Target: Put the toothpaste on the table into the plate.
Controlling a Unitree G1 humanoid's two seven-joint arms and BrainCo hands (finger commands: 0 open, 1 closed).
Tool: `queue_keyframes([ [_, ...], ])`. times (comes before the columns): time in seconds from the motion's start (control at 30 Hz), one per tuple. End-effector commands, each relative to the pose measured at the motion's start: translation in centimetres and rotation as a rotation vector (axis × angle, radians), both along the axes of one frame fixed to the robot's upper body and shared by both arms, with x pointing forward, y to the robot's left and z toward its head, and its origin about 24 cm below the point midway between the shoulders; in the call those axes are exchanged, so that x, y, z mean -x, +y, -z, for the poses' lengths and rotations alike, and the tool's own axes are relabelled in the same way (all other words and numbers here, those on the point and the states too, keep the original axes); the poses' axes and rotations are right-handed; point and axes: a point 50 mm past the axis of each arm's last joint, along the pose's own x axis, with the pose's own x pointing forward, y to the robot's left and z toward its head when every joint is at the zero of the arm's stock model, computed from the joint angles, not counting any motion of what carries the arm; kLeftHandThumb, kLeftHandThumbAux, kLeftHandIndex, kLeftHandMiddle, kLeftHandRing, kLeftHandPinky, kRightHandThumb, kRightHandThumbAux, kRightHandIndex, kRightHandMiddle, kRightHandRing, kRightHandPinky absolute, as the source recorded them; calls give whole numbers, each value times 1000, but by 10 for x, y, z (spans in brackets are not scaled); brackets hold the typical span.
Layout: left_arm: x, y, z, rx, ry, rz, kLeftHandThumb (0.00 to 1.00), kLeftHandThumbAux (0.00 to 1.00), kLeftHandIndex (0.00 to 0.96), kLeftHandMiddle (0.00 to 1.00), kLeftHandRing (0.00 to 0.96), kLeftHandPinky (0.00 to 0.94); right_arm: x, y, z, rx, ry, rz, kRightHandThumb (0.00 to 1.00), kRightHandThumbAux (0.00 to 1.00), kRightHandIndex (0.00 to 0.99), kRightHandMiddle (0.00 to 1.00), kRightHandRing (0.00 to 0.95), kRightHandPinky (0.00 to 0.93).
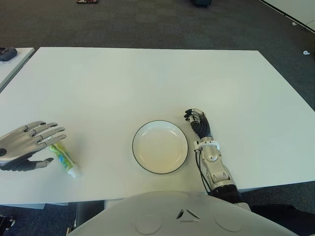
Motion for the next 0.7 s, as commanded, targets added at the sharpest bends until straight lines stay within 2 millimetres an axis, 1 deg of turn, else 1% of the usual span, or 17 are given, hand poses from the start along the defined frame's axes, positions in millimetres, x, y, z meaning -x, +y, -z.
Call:
queue_keyframes([
  [0.03, 6, -1, 4, -22, 59, -4, 403, 200, 0, 0, 0, 0, 1, -1, 3, 8, 30, -2, 827, 699, 370, 487, 472, 418],
  [0.23, 14, 1, 12, -36, 106, 2, 369, 233, 0, 0, 0, 0, 0, -2, 3, 11, 43, 3, 826, 700, 364, 492, 478, 424],
  [0.33, 17, 2, 15, -39, 121, 4, 348, 270, 0, 0, 0, 0, 1, -2, 3, 13, 44, 5, 826, 700, 363, 493, 481, 431],
  [0.47, 27, 1, 19, -17, 172, -19, 300, 330, 0, 0, 0, 0, 1, -2, 4, 15, 40, 8, 826, 701, 360, 497, 490, 441],
  [0.53, 29, 1, 20, -13, 181, -24, 291, 341, 0, 0, 0, 0, 1, -3, 4, 15, 39, 8, 826, 701, 359, 499, 492, 444],
  [0.7, 33, -1, 26, -1, 289, -73, 310, 364, 0, 0, 0, 12, 1, -3, 4, 13, 37, 10, 826, 701, 356, 503, 495, 446],
])
